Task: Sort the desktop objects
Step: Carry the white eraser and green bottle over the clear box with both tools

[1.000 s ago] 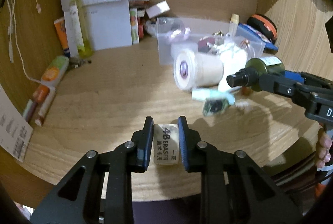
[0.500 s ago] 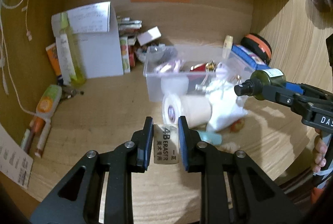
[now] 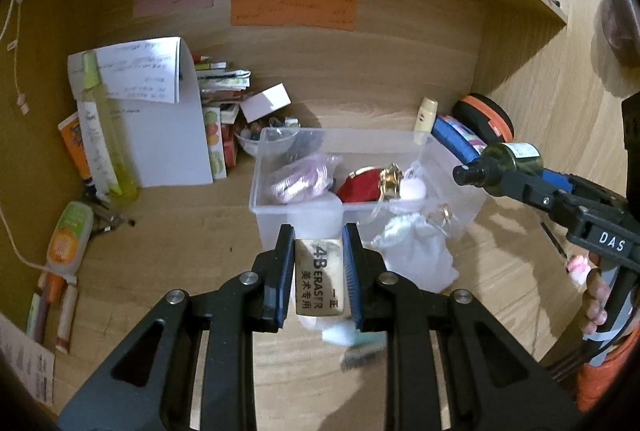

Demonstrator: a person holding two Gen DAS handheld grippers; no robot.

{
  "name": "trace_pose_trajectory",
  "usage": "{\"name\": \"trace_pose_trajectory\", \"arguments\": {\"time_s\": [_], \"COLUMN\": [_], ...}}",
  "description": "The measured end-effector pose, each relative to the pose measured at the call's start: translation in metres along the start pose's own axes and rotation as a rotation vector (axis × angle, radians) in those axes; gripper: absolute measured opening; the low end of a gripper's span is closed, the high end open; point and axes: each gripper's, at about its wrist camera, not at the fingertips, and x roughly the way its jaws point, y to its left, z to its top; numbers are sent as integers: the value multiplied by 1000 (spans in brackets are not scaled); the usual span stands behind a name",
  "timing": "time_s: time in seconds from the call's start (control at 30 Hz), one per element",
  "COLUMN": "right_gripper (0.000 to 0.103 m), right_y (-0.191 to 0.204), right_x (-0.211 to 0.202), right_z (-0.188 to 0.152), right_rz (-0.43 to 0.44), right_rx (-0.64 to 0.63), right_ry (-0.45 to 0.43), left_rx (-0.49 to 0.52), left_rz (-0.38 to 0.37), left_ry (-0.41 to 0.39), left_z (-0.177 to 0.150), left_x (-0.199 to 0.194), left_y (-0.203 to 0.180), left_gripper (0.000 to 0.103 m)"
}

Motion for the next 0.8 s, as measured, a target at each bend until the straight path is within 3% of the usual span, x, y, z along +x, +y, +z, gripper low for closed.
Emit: {"name": "trace_pose_trajectory", "arguments": {"time_s": [0.57, 0.8], "right_gripper": [55, 55], "right_y": [-25, -20], "right_x": [53, 83], "right_z": [25, 22], "right_rz": [-12, 4], "right_rx": [16, 7], "right_ry": [41, 86], "left_rx": [16, 3], "left_rz": [-12, -24], "left_ry": [-5, 48], "left_z": [53, 58], "left_x": [41, 72], "left_y": [7, 12], "left_gripper": [23, 23]}}
